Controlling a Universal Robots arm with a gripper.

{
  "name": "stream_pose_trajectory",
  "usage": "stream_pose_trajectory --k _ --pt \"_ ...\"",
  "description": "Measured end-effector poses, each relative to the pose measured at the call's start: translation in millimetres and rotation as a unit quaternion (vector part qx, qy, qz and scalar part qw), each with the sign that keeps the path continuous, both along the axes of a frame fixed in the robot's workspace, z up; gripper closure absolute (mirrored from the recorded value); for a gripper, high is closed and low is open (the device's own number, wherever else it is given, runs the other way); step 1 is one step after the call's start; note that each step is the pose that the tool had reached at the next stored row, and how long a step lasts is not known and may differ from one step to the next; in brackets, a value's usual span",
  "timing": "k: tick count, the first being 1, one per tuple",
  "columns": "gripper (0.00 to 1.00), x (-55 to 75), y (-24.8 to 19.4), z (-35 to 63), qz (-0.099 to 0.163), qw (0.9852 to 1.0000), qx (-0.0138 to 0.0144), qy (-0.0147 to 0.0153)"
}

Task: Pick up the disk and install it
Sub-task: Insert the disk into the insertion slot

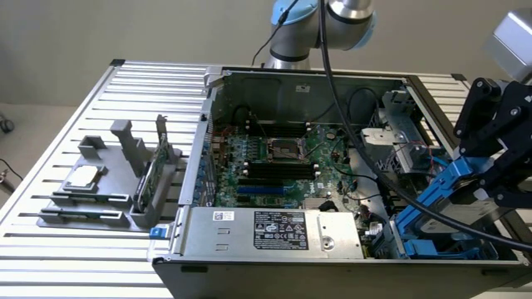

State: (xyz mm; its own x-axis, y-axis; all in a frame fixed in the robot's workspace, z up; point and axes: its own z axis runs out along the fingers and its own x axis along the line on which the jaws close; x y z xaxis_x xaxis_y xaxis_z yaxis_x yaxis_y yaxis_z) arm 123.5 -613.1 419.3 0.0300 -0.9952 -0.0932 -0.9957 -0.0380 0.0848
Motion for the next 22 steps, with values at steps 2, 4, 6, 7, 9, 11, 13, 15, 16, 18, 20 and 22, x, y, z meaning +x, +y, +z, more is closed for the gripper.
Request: stream_pose_trajectory --k 2,4,6,7,9,11,13,15,16,18,20,22 --pt "0.67 -1.0 -0.8 -1.8 0.002 1.0000 0.0042 -0.0003" --pt "0.67 -1.5 -1.4 -3.0 0.003 1.0000 0.0071 -0.0005" --pt "0.67 -1.6 -2.3 -3.5 0.005 0.9999 0.0092 -0.0005" --pt "0.67 -1.7 -2.7 -3.7 0.006 0.9999 0.0101 -0.0005" --pt "0.67 -1.7 -3.3 -3.8 0.007 0.9999 0.0119 -0.0005" --pt "0.67 -1.7 -3.9 -3.9 0.008 0.9999 0.0138 -0.0005" --pt "0.67 -1.8 -4.6 -4.0 0.009 0.9998 0.0155 -0.0005" --pt "0.66 -1.8 -4.8 -4.2 0.010 0.9998 0.0173 -0.0005" --pt "0.66 -1.7 -5.0 -4.2 0.010 0.9998 0.0176 -0.0005" --pt "0.60 -1.7 -5.2 -3.8 0.011 0.9998 0.0178 -0.0005" --pt "0.60 -1.7 -5.4 -4.0 0.012 0.9998 0.0181 -0.0004" --pt "0.60 -1.4 -5.4 -4.0 0.014 0.9997 0.0183 -0.0004"
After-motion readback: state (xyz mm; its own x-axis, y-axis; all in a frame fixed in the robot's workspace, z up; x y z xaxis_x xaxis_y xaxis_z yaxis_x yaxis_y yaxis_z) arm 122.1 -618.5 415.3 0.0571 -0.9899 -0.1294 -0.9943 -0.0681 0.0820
